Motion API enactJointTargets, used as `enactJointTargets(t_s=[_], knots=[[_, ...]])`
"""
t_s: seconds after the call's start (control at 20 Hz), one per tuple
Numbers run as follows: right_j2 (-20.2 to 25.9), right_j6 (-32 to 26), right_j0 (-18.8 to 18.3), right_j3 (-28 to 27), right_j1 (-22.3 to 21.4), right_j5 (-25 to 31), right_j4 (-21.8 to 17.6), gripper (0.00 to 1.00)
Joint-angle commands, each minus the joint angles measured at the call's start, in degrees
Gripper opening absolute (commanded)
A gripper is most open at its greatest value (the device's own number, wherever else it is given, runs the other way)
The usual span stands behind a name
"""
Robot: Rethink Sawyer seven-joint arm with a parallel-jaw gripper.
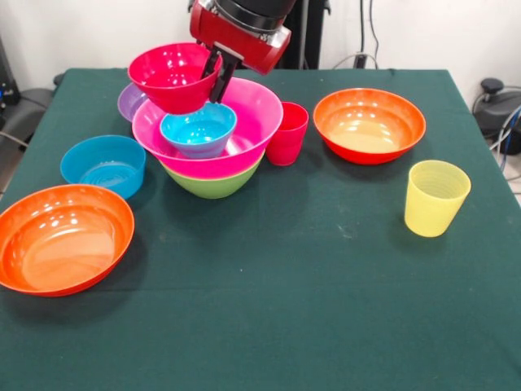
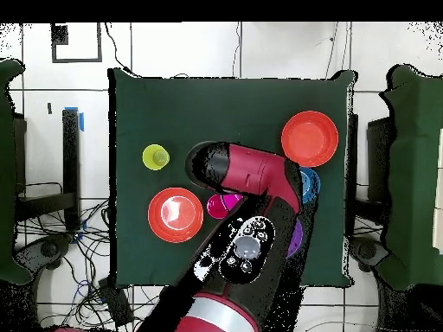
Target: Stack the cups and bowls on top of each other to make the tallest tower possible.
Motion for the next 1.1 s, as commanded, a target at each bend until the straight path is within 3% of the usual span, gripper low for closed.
enactJointTargets(t_s=[0.05, 1.1], knots=[[8.16, 5.77, 0.37, 3.38, 2.98, -3.27, -1.62, 0.0], [7.9, 5.91, 1.13, 3.69, 3.25, -3.02, -2.17, 0.0]])
